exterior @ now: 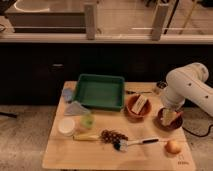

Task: Wipe tray with brush

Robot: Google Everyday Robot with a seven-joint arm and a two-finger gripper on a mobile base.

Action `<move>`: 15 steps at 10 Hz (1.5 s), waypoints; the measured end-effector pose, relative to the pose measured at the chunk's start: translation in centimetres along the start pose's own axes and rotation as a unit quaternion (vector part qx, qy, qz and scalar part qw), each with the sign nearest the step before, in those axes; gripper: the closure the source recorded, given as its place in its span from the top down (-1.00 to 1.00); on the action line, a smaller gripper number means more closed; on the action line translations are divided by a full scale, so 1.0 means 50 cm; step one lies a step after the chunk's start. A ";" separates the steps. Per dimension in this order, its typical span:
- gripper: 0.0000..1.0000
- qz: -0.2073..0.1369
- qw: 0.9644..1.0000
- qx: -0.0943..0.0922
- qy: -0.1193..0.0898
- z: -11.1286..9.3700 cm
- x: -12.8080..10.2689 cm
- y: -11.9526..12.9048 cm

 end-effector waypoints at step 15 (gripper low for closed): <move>0.60 -0.069 0.998 -0.004 -0.009 0.093 -0.154 0.181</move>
